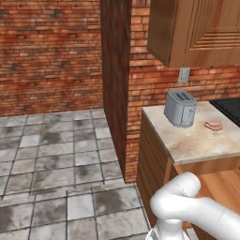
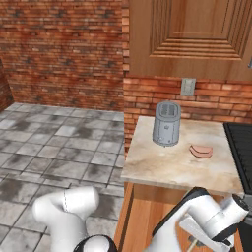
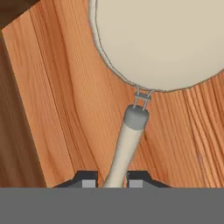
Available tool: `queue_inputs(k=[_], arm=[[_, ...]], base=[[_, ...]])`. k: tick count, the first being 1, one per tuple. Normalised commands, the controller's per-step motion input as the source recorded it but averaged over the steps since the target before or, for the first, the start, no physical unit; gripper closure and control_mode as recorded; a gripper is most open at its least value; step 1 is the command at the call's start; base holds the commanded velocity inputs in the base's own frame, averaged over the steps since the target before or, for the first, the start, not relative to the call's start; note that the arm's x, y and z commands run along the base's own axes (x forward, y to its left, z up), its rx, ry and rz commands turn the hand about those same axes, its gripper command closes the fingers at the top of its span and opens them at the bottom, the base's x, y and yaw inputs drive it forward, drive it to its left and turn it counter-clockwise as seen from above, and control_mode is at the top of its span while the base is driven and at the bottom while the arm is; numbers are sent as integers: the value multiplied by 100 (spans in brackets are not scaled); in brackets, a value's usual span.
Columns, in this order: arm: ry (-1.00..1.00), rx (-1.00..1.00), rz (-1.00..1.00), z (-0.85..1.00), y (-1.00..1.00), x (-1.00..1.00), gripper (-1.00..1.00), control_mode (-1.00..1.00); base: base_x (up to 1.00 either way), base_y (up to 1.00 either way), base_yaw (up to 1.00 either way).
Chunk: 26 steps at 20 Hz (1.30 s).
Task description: Pick the dish brush from the drawer and place it on the counter.
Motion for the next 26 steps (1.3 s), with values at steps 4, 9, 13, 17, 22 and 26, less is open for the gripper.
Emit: queue_inputs(k=[4, 9, 13, 17, 22, 26], arm=[[-7, -9, -21, 100, 59, 40, 100, -100], [-4, -15, -16, 100, 67, 65, 100, -100], [-1, -14, -13, 100, 67, 91, 100, -100], [14, -22, -12, 58, 54, 100, 100, -100], [19, -13, -16, -7, 2, 100, 100, -100], [6, -2, -17, -39, 0, 100, 100, -100]], base=[[0, 0, 0], [0, 0, 0], [0, 0, 0], [0, 0, 0], [0, 0, 0], [0, 0, 0]])
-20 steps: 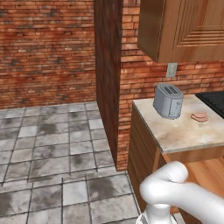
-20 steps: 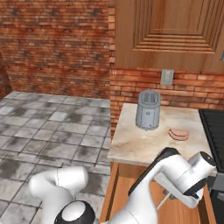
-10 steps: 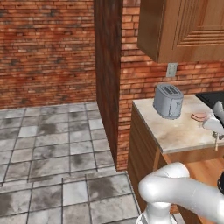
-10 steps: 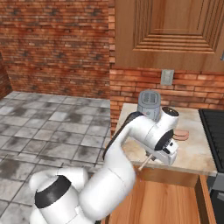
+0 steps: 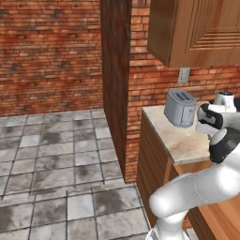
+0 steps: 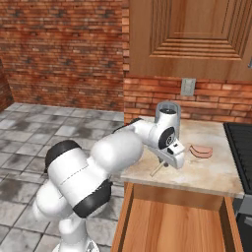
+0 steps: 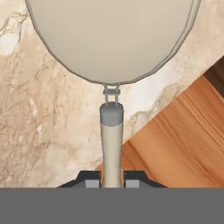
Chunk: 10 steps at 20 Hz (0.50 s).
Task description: Pick the dish brush from the drawer and place it on the counter.
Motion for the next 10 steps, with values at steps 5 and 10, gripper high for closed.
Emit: queue_inputs(k=[5, 10], arm=[[-1, 4, -15, -61, 0, 100, 100, -100], [-2, 9, -12, -69, -1, 100, 100, -100]], base=[[0, 0, 0], [0, 0, 0]])
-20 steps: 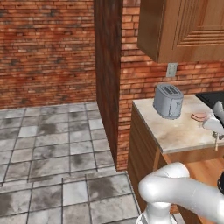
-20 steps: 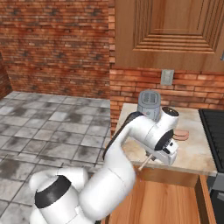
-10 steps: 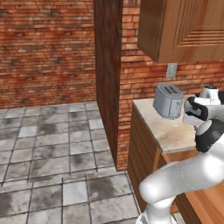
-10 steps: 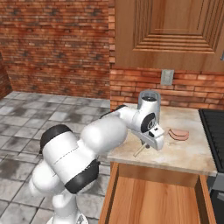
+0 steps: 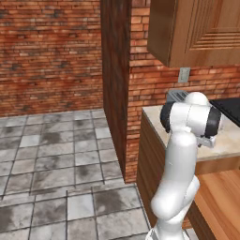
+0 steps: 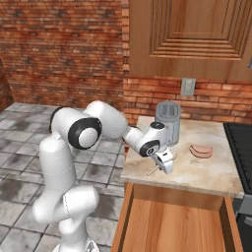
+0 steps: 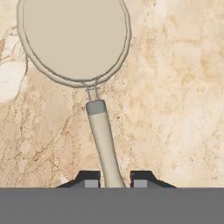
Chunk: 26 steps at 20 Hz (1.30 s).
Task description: Pick the dish brush from the drawer and place it on the counter.
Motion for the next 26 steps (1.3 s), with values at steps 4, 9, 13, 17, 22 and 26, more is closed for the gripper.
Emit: queue_inputs(k=[4, 9, 13, 17, 22, 26], arm=[[0, 14, -6, -29, -37, 88, 100, -100], [-1, 22, -2, 6, -44, 62, -100, -100], [-11, 25, 0, 16, -48, 3, -100, -100], [-20, 17, 0, 24, -21, -15, -100, -100], [-29, 13, -1, 55, -1, -29, -100, -100], [-46, 2, 0, 69, 38, -71, -100, -100]], base=[[0, 0, 0], [0, 0, 0], [0, 0, 0], [0, 0, 0], [0, 0, 0], [0, 0, 0]])
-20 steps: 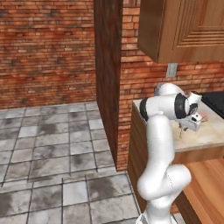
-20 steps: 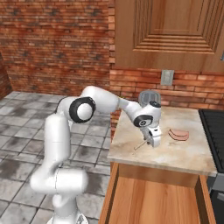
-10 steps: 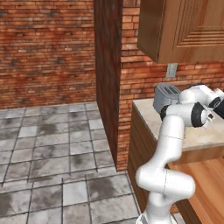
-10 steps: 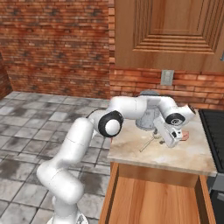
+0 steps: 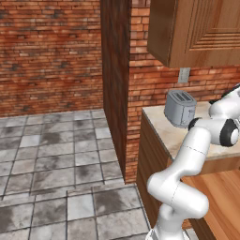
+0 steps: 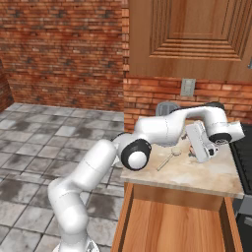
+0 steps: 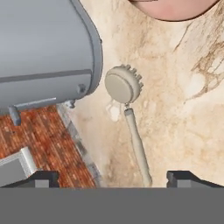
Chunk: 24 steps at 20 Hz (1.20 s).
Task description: Pick the dish brush from the drawer and place it on the counter.
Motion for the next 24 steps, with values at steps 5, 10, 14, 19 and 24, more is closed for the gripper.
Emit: queue_inputs(k=[5, 10, 14, 19, 24], arm=[[-58, -11, -2, -9, 91, -100, -100, -100], [-41, -27, -7, -53, 100, -100, -100, -100], [-38, -18, -7, 23, 100, -100, -100, -100], [-31, -25, -1, 97, 100, -69, -100, -100], [-11, -52, 0, 100, 100, -56, -100, -100]], base=[[0, 0, 0], [0, 0, 0], [0, 0, 0], [0, 0, 0], [0, 0, 0]])
